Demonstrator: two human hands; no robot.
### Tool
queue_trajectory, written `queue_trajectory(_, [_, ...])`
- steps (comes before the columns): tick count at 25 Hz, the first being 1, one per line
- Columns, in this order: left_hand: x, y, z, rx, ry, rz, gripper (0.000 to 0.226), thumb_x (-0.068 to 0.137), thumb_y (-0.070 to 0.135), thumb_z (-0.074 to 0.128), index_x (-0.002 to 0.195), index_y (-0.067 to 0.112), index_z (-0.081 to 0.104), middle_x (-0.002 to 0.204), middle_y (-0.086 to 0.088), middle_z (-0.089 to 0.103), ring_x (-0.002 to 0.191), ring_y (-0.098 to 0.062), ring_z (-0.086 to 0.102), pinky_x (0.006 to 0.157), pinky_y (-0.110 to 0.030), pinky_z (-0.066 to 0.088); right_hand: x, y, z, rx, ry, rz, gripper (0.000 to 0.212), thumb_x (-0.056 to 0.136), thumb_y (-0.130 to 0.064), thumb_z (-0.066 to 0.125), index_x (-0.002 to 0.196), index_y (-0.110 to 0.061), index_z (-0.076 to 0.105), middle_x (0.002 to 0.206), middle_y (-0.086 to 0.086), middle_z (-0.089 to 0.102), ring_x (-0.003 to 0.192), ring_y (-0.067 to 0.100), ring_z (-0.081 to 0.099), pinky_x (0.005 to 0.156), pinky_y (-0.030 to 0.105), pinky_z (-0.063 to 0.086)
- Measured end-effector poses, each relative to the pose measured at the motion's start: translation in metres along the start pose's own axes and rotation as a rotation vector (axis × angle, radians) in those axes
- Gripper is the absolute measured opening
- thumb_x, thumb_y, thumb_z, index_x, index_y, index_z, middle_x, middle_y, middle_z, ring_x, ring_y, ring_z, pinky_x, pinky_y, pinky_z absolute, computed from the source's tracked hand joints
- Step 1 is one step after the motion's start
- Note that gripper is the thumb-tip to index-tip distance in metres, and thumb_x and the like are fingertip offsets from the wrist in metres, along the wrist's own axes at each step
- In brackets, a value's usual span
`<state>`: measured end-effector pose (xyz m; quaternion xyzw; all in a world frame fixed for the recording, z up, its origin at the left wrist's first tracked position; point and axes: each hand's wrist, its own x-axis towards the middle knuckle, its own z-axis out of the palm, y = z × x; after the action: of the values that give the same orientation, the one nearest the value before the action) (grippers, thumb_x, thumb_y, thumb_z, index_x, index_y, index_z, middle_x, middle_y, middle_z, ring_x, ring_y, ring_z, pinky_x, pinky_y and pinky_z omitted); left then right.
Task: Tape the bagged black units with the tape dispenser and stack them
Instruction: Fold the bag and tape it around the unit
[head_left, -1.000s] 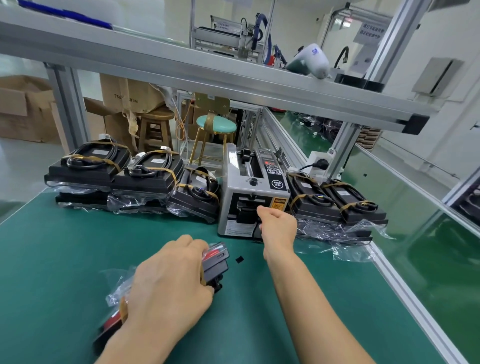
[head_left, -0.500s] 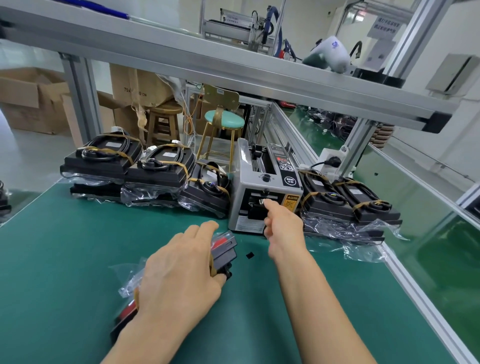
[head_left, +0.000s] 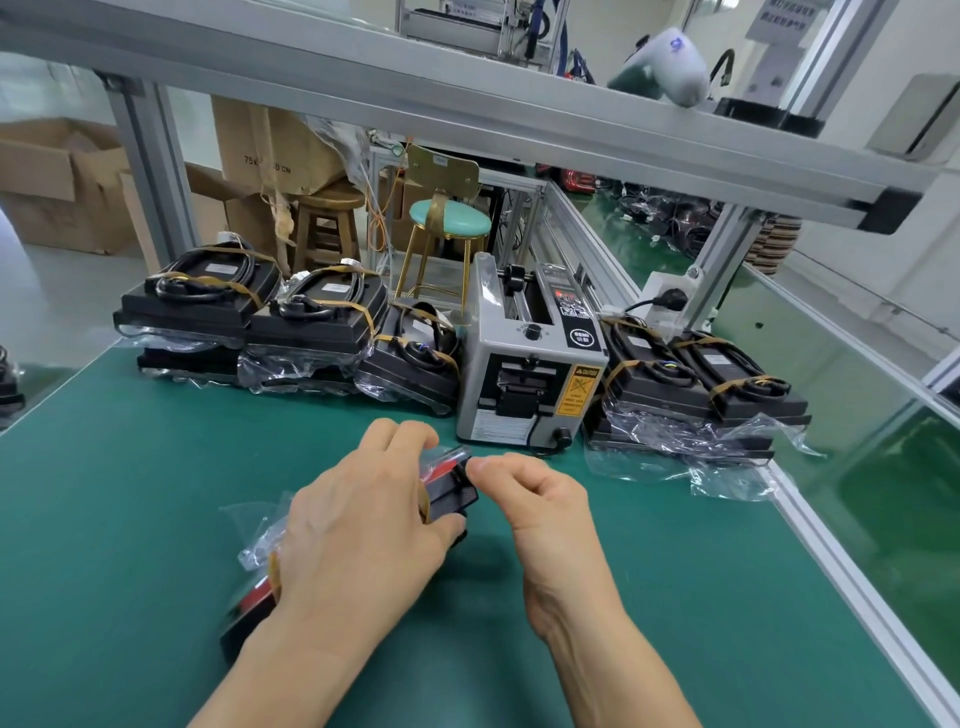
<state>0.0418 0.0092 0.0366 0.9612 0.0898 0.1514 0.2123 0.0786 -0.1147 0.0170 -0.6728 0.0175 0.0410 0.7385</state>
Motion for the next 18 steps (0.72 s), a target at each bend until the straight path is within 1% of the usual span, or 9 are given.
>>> queue_trajectory(3, [0.0, 0.0, 0.0, 0.009, -0.003, -0.005, 0.052, 0.067, 0.057, 0.067, 0.11, 0.042, 0.042, 0.105, 0.02, 0.05, 0.083, -0.012, 0.057, 0.058, -0.027, 0.029, -0.001, 0.003, 0.003, 0.001, 0.006, -0.008, 0.009, 0.079, -0.012, 0.07, 0.072, -0.01, 0.077, 0.096, 0.016, 0.07, 0.094, 0.016, 0.062, 0.074, 0.013, 0.044])
queue_trajectory(4, [0.0, -0.001, 0.0, 0.009, -0.003, -0.006, 0.051, 0.067, 0.057, 0.067, 0.109, 0.042, 0.042, 0.104, 0.02, 0.05, 0.083, -0.011, 0.057, 0.058, -0.027, 0.028, -0.002, 0.004, 0.004, -0.003, 0.02, -0.013, 0.009, 0.078, -0.013, 0.07, 0.072, -0.01, 0.076, 0.097, 0.017, 0.069, 0.093, 0.015, 0.062, 0.074, 0.014, 0.044])
queue_trajectory(6, [0.0, -0.001, 0.001, 0.005, 0.0, -0.006, 0.05, 0.067, 0.057, 0.068, 0.107, 0.041, 0.043, 0.101, 0.019, 0.051, 0.082, -0.012, 0.056, 0.057, -0.027, 0.029, -0.002, 0.005, 0.006, -0.02, 0.064, -0.033, 0.009, 0.076, -0.013, 0.071, 0.07, -0.01, 0.076, 0.098, 0.016, 0.068, 0.085, 0.006, 0.061, 0.071, 0.01, 0.044])
queue_trajectory(10, [0.0, -0.001, 0.002, 0.0, 0.014, 0.007, 0.044, 0.066, 0.054, 0.07, 0.1, 0.04, 0.045, 0.095, 0.017, 0.051, 0.071, -0.011, 0.046, 0.052, -0.025, 0.024, -0.002, 0.006, 0.009, -0.072, 0.128, -0.085, 0.014, 0.076, -0.011, 0.072, 0.064, -0.016, 0.075, 0.094, 0.012, 0.064, 0.077, -0.001, 0.057, 0.068, 0.009, 0.042])
queue_trajectory(13, [0.0, -0.002, 0.002, -0.006, 0.026, 0.016, 0.042, 0.065, 0.053, 0.071, 0.096, 0.039, 0.046, 0.092, 0.015, 0.052, 0.07, -0.013, 0.047, 0.054, -0.028, 0.026, -0.003, 0.009, 0.011, -0.063, 0.136, -0.088, 0.013, 0.078, -0.011, 0.071, 0.065, -0.011, 0.074, 0.091, 0.016, 0.062, 0.077, 0.0, 0.055, 0.07, 0.011, 0.042])
queue_trajectory(16, [-0.001, -0.002, 0.003, -0.008, 0.044, 0.025, 0.042, 0.063, 0.053, 0.073, 0.094, 0.038, 0.048, 0.09, 0.015, 0.052, 0.066, -0.011, 0.038, 0.052, -0.026, 0.023, -0.004, 0.012, 0.01, 0.011, 0.1, -0.06, 0.015, 0.08, -0.012, 0.068, 0.07, -0.002, 0.072, 0.087, 0.016, 0.06, 0.081, 0.007, 0.054, 0.076, 0.016, 0.042])
queue_trajectory(18, [-0.001, -0.002, 0.004, 0.006, 0.041, 0.024, 0.042, 0.064, 0.053, 0.072, 0.094, 0.039, 0.047, 0.09, 0.015, 0.051, 0.066, -0.01, 0.037, 0.052, -0.026, 0.022, -0.003, 0.012, 0.01, 0.013, 0.095, -0.059, 0.015, 0.08, -0.012, 0.069, 0.07, -0.002, 0.072, 0.086, 0.013, 0.06, 0.08, 0.006, 0.055, 0.076, 0.016, 0.042])
